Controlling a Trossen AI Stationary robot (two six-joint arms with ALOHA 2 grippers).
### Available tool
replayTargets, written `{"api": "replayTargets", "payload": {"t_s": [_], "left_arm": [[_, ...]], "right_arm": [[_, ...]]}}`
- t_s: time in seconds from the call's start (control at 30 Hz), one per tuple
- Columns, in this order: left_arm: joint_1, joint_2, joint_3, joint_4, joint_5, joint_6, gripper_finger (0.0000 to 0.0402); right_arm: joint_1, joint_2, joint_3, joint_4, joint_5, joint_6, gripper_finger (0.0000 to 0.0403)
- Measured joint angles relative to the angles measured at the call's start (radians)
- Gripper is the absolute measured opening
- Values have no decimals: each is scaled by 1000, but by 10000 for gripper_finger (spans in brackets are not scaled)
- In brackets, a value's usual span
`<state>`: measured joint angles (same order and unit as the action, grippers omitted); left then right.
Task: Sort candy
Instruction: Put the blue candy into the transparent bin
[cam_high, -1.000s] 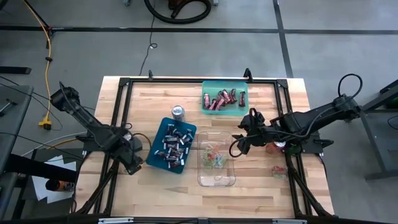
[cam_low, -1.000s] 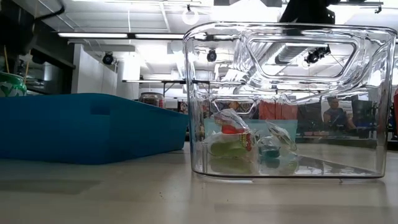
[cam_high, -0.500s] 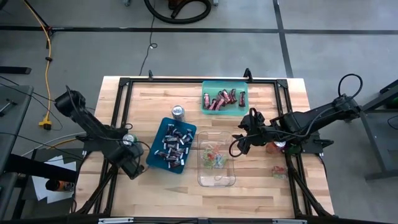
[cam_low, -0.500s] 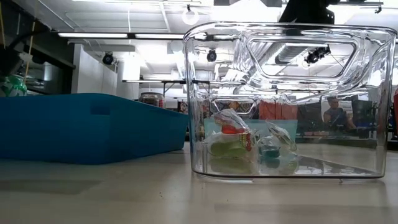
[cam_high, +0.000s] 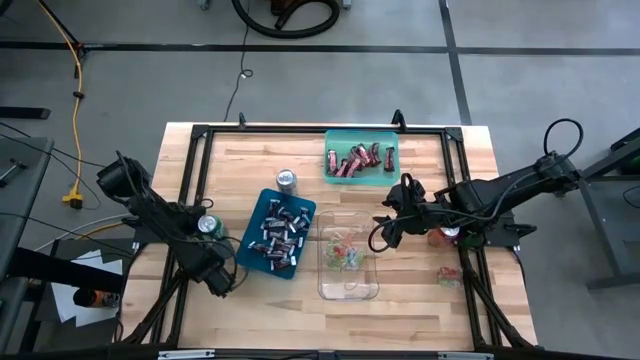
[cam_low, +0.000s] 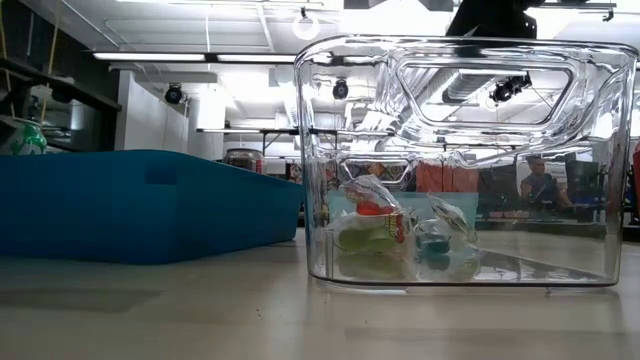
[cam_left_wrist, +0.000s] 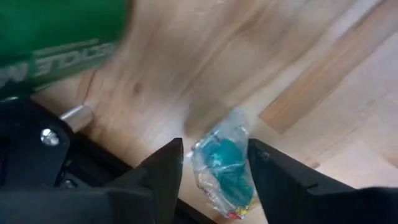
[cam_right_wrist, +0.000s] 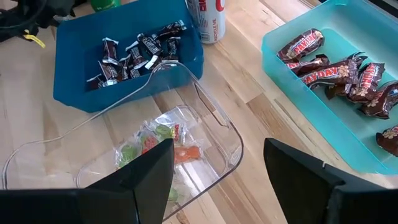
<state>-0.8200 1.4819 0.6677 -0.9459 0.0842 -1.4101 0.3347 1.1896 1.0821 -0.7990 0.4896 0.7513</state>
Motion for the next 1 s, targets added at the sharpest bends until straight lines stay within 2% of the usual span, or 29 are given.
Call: {"api": "replayTargets", "payload": {"t_s": [0.1,0.23,0.27,0.37,0.43,0.53,0.67,0.73,0.87,1.0], "left_arm": [[0,4,16,-2,1,17,134],[-5,-18,68,-10,1,63,27],[-6,-33,87,-13,0,77,15],[-9,-100,170,-19,-19,155,15],[-15,-160,240,-25,-75,239,7],[-12,-248,349,-13,-252,361,4],[48,-309,435,70,-643,526,2],[118,-312,442,176,-763,637,1],[286,-241,442,429,-711,937,1],[408,-88,441,705,-607,1168,1]], "right_arm": [[0,0,0,1,0,0,243],[0,0,0,3,0,0,243],[0,0,0,3,0,0,243],[0,0,0,6,-8,0,243],[0,0,0,17,-15,0,243],[0,0,0,39,-18,-14,243],[0,0,0,107,-18,-58,243],[0,0,0,137,-18,-79,243],[0,0,1,191,-18,-119,243],[0,-5,1,249,-29,-197,243]]}}
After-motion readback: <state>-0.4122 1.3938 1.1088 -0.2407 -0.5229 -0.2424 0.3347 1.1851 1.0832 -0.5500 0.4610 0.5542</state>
